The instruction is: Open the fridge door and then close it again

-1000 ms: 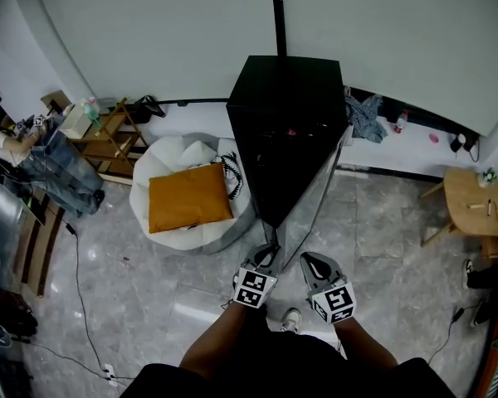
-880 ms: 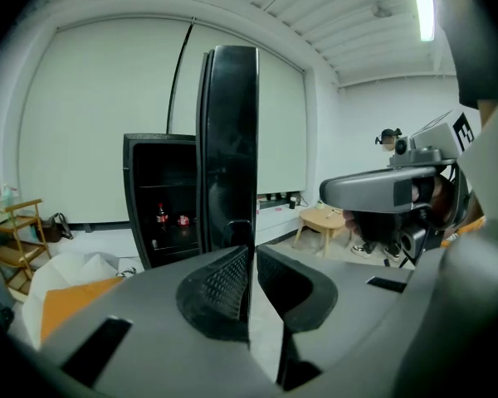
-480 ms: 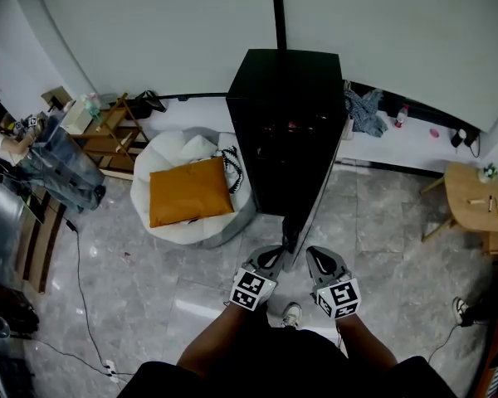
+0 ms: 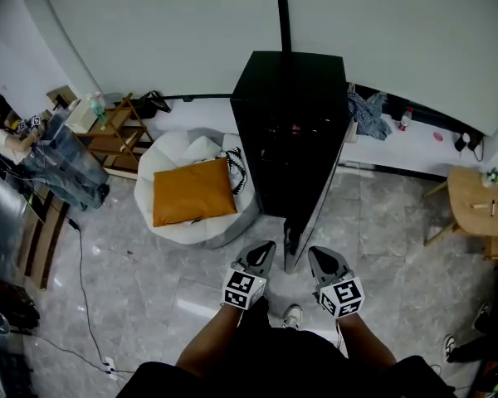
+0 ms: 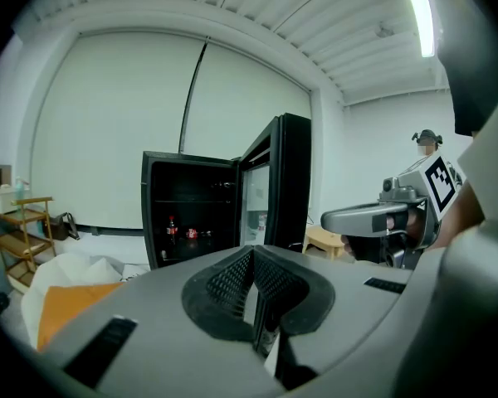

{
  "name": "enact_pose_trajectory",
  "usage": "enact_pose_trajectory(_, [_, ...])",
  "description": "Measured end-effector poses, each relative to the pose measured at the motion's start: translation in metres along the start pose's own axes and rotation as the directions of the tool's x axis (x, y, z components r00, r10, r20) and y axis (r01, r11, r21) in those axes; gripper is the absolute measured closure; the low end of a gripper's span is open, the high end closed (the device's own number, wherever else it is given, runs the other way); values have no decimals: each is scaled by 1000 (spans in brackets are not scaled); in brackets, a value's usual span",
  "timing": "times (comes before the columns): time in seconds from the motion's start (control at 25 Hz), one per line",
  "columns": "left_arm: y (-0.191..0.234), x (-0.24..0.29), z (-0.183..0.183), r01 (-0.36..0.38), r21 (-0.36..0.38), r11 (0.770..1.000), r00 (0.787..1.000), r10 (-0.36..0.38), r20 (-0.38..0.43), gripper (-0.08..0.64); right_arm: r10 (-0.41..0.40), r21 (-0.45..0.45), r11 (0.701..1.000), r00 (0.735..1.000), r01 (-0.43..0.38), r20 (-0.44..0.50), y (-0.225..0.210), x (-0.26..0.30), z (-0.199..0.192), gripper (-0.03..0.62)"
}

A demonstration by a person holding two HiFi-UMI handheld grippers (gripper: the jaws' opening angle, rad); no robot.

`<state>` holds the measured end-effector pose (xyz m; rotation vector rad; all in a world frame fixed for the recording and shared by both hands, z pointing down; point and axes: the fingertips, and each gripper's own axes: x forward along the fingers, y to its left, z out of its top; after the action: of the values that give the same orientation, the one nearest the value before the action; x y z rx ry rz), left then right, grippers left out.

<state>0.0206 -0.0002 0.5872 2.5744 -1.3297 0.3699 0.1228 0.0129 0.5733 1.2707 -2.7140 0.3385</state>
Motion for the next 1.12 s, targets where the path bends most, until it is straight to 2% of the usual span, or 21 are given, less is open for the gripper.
enact_pose_trajectory(0.52, [36, -12, 3, -105, -24, 994, 994, 105, 6, 540, 25, -28, 999, 1000, -25, 4, 1, 22, 8, 575])
enact_pose_trajectory(0.72, [49, -2, 6, -108, -35, 994, 994, 108, 5, 538, 35, -38, 999, 999, -35, -3, -2, 30, 10, 575])
enact_pose_trajectory(0.92, [61, 8, 7, -106, -31, 994, 994, 106, 0, 538, 52, 1, 999, 999, -52, -12, -9, 38, 8, 575])
enact_pose_trajectory(1.12, [71, 12, 7, -111, -44, 993, 994, 111, -5, 538, 80, -1, 997, 997, -80, -18, -5, 46, 8, 575])
